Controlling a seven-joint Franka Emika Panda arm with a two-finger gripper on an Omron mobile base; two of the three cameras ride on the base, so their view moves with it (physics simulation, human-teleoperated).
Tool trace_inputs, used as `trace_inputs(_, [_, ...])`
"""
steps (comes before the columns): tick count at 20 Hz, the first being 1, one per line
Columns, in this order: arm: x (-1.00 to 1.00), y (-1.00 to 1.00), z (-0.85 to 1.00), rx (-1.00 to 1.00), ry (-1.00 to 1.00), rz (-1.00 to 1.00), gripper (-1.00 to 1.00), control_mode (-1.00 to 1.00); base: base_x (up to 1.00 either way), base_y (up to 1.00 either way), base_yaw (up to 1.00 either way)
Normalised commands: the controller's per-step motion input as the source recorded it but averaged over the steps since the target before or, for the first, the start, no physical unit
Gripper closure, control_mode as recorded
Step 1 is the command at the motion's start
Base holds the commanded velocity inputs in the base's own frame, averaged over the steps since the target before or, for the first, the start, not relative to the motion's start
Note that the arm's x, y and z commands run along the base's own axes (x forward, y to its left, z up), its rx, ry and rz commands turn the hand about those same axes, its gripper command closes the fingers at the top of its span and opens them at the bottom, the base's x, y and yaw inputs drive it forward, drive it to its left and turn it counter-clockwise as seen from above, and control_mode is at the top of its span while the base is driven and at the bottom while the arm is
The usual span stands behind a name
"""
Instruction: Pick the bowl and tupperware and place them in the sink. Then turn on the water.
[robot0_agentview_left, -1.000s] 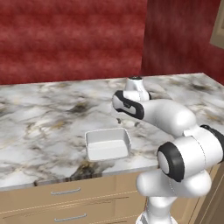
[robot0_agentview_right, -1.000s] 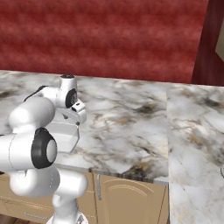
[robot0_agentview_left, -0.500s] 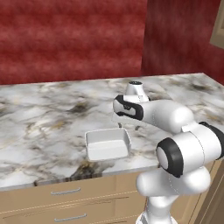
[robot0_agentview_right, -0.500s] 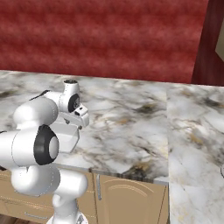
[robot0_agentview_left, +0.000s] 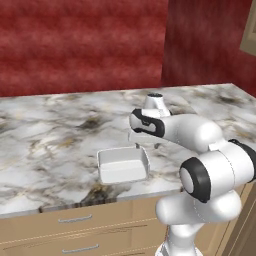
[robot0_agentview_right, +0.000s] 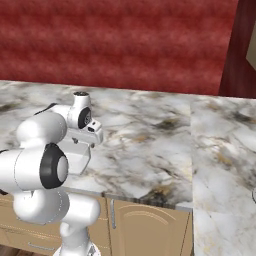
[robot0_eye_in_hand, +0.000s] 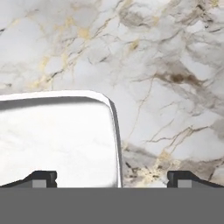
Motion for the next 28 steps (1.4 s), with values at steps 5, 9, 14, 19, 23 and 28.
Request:
trace_inputs(5, [-0.04,-0.12,-0.16,0.0,0.0,0.14,-1.0,-1.0,0.0,0.0,0.0])
trace_inputs(9, [0.0,-0.07,-0.2,0.0,0.0,0.1,-1.0,-1.0,0.0,0.0,0.0])
trace_inputs(14, [0.0,0.02,-0.17,0.0,0.0,0.05,-1.0,-1.0,0.0,0.0,0.0])
trace_inputs(19, [-0.04,0.12,-0.23,0.0,0.0,0.01,-1.0,-1.0,0.0,0.0,0.0])
trace_inputs(23, [-0.01,0.0,-0.28,0.0,0.0,0.0,-1.0,-1.0,0.0,0.0,0.0])
trace_inputs(28, [-0.03,0.0,-0.23,0.0,0.0,0.0,-1.0,-1.0,0.0,0.0,0.0])
